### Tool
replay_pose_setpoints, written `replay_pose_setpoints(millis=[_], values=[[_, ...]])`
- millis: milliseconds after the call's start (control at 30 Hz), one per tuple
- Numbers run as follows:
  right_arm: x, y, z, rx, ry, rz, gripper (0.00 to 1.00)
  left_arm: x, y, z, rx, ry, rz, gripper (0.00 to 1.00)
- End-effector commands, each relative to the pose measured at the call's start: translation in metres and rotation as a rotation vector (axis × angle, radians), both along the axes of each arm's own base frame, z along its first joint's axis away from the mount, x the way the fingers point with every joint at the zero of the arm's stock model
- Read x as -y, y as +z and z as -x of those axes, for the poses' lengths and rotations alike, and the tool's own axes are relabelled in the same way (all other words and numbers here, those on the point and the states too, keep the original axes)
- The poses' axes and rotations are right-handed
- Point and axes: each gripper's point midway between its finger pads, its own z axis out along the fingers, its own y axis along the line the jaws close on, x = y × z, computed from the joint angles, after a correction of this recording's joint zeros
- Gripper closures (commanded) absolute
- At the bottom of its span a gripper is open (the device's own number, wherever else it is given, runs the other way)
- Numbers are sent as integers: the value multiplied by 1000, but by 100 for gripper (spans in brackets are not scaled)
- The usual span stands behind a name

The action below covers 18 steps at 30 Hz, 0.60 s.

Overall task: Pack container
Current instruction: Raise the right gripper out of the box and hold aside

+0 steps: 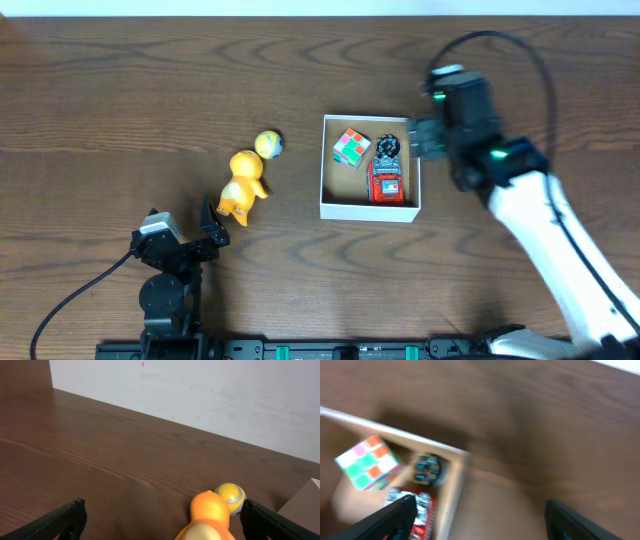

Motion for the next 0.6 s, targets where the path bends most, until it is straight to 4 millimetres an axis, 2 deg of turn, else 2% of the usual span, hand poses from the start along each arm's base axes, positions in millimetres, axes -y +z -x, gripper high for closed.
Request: replay_pose_setpoints(millis=[0, 67, 133, 267, 567], values=[[48, 9, 5, 0, -180, -16, 12, -3, -19, 2, -60, 11, -15, 2], [72, 3, 12, -44, -241, -6, 2, -3, -19, 2, -60, 11, -15, 2], [91, -2, 20, -79, -290, 2, 1, -3, -19, 2, -60, 11, -15, 2], [112, -7, 28, -111, -348, 5, 1, -3, -19, 2, -60, 11, -15, 2], [116, -8, 30, -121, -357, 7, 1, -3, -19, 2, -60, 11, -15, 2]])
